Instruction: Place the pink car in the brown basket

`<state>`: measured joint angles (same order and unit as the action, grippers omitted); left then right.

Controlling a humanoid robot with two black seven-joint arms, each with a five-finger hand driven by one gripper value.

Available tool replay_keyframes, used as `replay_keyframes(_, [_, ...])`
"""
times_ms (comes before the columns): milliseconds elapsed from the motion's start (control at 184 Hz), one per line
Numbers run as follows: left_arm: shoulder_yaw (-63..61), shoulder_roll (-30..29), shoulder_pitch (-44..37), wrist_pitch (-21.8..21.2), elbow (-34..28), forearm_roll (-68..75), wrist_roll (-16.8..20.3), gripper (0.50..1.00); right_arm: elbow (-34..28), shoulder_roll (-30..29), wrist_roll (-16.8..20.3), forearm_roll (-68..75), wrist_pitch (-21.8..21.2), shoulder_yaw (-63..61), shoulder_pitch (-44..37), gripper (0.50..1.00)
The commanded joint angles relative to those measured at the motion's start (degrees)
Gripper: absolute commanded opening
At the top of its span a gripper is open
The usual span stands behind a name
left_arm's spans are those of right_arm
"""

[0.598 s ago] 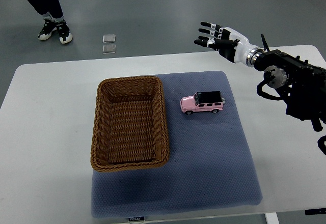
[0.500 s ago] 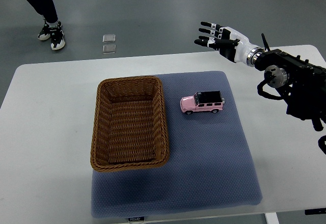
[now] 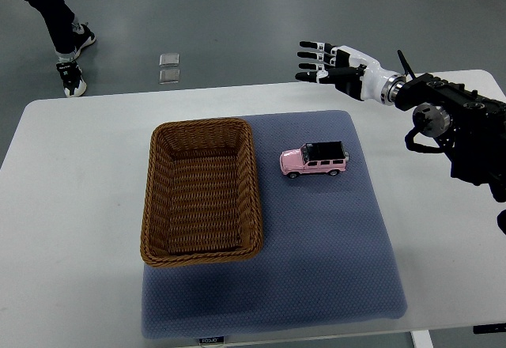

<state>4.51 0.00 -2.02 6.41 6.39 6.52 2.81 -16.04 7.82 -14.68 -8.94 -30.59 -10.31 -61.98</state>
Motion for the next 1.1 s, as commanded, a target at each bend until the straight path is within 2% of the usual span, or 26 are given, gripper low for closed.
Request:
replay_keyframes(0, [0.1,0.0,0.0,0.0,0.2,0.0,0.0,1.0,-0.3,0.6,-1.6,-8.5,-1.2,0.1,-0.9,0.905])
replay_keyframes(158, [0.1,0.0,0.0,0.0,0.3,0.0,0.0,1.0,-0.3,2.6,-7.0,-25.1,-4.4,0.1,-1.2,0.903])
replay_keyframes(310, [0.1,0.0,0.0,0.0,0.1,0.0,0.0,1.0,-0.7,3.7,-11.3,-38.9,-4.1,0.1,-1.2,0.903])
replay_keyframes(413, [0.0,0.0,0.0,0.0,0.1,0.0,0.0,1.0,-4.7,6.7,-14.0,-46.7,-3.7,0.2,-1.3,0.903])
replay_keyframes(582, [0.1,0.0,0.0,0.0,0.1,0.0,0.0,1.0,-10.6,9.5,-14.3,-55.6,-1.6,0.1,-1.3,0.903])
replay_keyframes(821, [0.1,0.0,0.0,0.0,0.1,0.0,0.0,1.0,-11.3,8.7,-14.3,-59.3,-0.1,0.1,-1.0,0.903])
replay_keyframes(924, [0.0,0.0,0.0,0.0,0.1,0.0,0.0,1.0,-11.3,8.2,-14.2,-59.4,3.5,0.3,-0.5,0.903])
replay_keyframes(1092, [0.0,0.0,0.0,0.0,0.1,0.0,0.0,1.0,-11.3,8.1,-14.3,-59.3,6.2,3.8,0.1,0.903])
